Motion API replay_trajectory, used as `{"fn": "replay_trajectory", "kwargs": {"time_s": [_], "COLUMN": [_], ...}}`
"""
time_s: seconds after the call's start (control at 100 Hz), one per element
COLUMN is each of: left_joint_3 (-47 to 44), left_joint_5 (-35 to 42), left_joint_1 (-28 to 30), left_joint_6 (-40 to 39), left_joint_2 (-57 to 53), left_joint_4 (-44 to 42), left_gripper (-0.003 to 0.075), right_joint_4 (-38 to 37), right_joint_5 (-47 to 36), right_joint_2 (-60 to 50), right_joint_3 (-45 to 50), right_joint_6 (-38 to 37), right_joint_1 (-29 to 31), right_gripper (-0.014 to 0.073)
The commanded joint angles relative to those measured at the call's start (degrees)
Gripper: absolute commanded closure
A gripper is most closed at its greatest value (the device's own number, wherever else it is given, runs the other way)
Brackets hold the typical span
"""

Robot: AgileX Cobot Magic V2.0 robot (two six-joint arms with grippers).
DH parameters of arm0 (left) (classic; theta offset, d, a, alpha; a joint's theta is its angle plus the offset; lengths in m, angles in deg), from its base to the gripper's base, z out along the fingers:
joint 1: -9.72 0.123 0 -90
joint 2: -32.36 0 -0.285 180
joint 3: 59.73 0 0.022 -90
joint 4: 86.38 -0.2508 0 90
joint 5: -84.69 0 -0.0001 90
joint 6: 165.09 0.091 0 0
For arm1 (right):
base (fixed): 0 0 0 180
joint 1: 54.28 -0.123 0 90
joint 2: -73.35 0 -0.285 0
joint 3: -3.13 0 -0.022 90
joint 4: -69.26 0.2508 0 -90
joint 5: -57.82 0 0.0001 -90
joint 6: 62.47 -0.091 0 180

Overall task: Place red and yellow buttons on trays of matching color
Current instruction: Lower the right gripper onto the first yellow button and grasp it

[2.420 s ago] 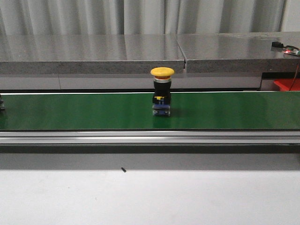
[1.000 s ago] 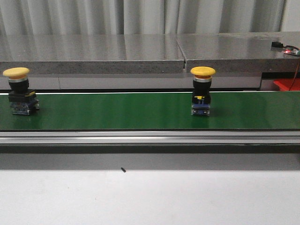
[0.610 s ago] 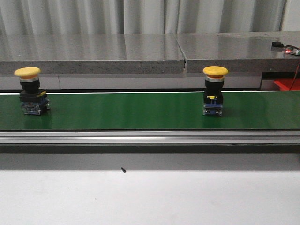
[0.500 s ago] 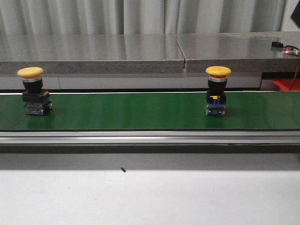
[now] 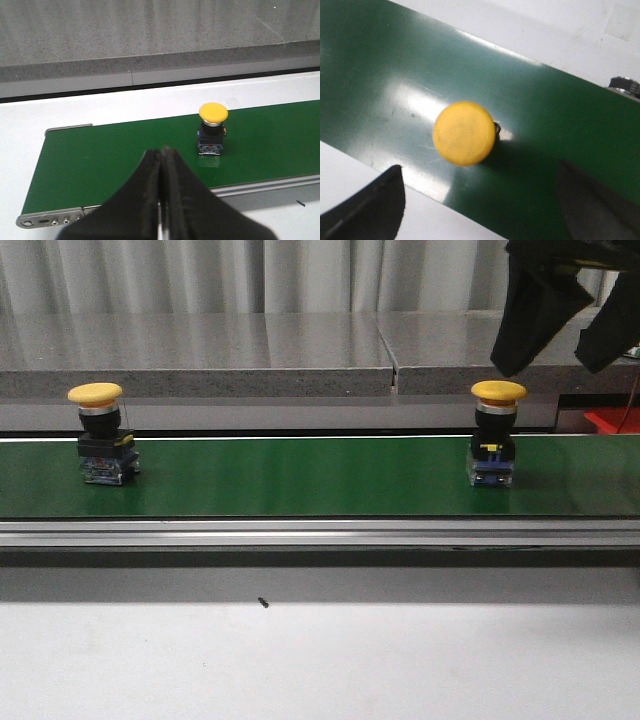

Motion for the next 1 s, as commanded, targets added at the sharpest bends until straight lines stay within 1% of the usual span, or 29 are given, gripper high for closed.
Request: {"fn": "replay_trajectory", "kwargs": {"time_s": [0.0, 0.38, 0.45, 0.5, 0.52, 0.57, 0.64, 0.69, 0.86, 0.99], "left_joint_3": [1.6, 1.6, 1.6, 1.6, 1.6, 1.6, 1.6, 1.6, 1.6, 1.6], "left_joint_5": [4.1, 4.1, 4.1, 4.1, 4.1, 4.1, 4.1, 4.1, 4.1, 4.1], "left_joint_1": [-0.4, -0.4, -0.4, -0.4, -0.4, -0.4, -0.4, -0.4, -0.4, -0.4], "left_joint_6": [-0.2, -0.2, -0.2, -0.2, -0.2, -0.2, -0.2, -0.2, -0.2, -0.2], "left_joint_2": [0.4, 0.4, 0.4, 0.4, 0.4, 0.4, 0.4, 0.4, 0.4, 0.4], "left_joint_4": [0.9, 0.9, 0.9, 0.9, 0.9, 0.9, 0.9, 0.9, 0.9, 0.9], "left_gripper": [0.0741, 0.0741, 0.0741, 0.0741, 0.0741, 0.0741, 0.0741, 0.0741, 0.0741, 0.0741], "right_joint_4": [0.8, 0.4, 0.4, 0.4, 0.4, 0.4, 0.4, 0.4, 0.2, 0.2], "right_joint_5": [-3.9, -6.4, -6.5, -6.5, -6.5, -6.5, -5.8, -5.1, -1.2, 2.3], "right_joint_2": [-0.1, 6.8, 6.9, 6.9, 6.9, 6.9, 6.9, 6.7, 5.2, 1.1], "right_joint_3": [-2.5, -2.7, -2.7, -2.7, -2.7, -2.7, -2.7, -2.7, -2.7, -2.7], "right_joint_6": [0.7, 0.7, 0.7, 0.7, 0.7, 0.7, 0.7, 0.7, 0.7, 0.7], "right_joint_1": [-0.1, -0.1, -0.1, -0.1, -0.1, -0.1, -0.1, -0.1, 0.5, 3.3], "right_gripper": [-0.0017, -0.0009, 0.0062, 0.0161, 0.0188, 0.0295, 0.0396, 0.0424, 0.0423, 0.0423]}}
